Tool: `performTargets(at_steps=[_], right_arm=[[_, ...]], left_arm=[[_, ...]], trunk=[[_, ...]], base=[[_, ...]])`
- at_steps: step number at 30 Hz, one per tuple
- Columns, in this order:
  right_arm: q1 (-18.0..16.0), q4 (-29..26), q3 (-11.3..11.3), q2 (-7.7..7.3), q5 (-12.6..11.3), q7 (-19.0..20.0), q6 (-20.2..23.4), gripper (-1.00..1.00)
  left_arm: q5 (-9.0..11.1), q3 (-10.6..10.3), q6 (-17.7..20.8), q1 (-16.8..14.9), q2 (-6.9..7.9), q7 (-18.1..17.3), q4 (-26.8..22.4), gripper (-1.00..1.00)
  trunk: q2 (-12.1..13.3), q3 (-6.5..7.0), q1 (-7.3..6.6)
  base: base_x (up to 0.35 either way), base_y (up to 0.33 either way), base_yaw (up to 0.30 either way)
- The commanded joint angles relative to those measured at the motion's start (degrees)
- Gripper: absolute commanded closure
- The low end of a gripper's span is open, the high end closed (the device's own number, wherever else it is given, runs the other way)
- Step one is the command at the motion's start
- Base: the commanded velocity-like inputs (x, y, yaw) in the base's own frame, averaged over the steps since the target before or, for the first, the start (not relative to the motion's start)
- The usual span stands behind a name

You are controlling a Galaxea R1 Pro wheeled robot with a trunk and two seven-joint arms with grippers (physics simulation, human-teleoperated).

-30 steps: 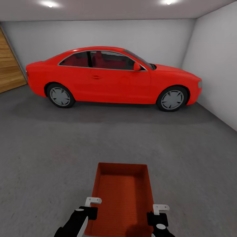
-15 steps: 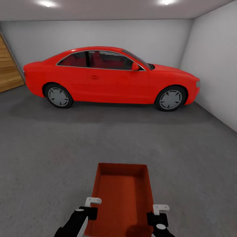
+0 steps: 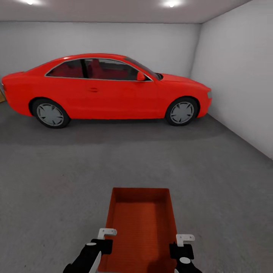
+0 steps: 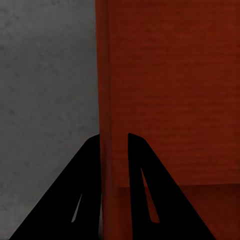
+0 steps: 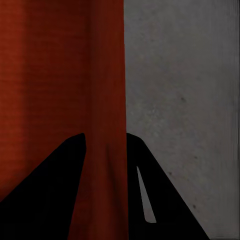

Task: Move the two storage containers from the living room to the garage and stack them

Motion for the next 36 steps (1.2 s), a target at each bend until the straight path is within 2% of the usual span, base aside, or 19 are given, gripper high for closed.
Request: performTargets(at_steps=[1, 36], right_arm=[[-0.16, 0.01, 0.24, -0.02, -1.83, 0.46, 0.03, 1.0], [-0.16, 0.01, 0.24, -0.02, -1.82, 0.46, 0.02, 1.0]], left_arm=[[-1.93, -0.66, 0.26, 0.06, -0.04, 0.32, -0.19, 1.0], [-1.91, -0.65, 0.19, 0.06, -0.08, 0.32, -0.19, 1.0]], trunk=[[-0.04, -0.05, 0.0], [-0.04, -0.05, 0.0]], base=[[0.0, 0.0, -0.287], [0.0, 0.0, -0.287]])
